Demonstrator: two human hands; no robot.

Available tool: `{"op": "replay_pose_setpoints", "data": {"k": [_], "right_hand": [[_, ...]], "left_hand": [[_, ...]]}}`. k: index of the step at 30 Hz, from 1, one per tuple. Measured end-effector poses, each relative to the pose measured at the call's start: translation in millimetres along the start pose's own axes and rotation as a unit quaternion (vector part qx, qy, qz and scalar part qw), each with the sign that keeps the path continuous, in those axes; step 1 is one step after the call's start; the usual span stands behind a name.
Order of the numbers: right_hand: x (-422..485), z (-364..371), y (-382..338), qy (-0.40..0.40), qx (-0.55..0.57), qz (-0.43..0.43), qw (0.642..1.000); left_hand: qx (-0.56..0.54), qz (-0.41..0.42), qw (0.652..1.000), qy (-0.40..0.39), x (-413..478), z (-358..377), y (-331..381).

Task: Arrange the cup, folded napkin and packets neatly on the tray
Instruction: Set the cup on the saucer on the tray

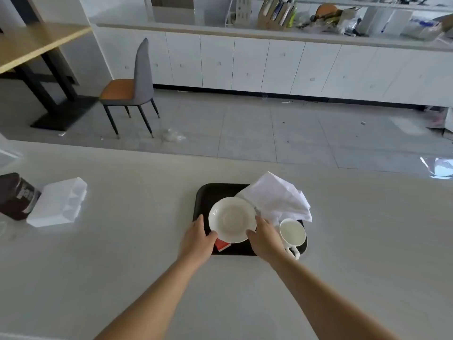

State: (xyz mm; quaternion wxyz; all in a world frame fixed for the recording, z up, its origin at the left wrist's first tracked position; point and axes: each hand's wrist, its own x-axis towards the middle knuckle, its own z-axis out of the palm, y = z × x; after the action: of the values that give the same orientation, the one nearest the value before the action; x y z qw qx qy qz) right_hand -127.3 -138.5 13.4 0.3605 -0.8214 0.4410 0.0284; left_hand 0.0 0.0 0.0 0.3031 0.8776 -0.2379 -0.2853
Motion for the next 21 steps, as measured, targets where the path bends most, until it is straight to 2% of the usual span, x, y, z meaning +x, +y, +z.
{"op": "replay_pose_setpoints", "data": {"k": [2,4,11,21], "right_hand": [[6.6,-1.1,1.0,0.001,0.032,0.02,0.999],[12.6,-1.4,4.5,0.002,0.052,0.028,0.998],[32.5,5.3,14.7,0.003,0.036,0.028,0.999],[56.8,14.8,12.7,0.0,0.103,0.066,0.992]], "left_hand": [[-0.062,-0.022,0.998,-0.007,9.7,0.9,2.3],[-0.076,-0.033,0.996,-0.013,18.6,3.5,4.8],[0.028,-0.012,0.999,-0.022,44.8,15.6,-0.4],[-0.012,-0.06,0.998,0.014,63.1,16.6,-4.4]]}}
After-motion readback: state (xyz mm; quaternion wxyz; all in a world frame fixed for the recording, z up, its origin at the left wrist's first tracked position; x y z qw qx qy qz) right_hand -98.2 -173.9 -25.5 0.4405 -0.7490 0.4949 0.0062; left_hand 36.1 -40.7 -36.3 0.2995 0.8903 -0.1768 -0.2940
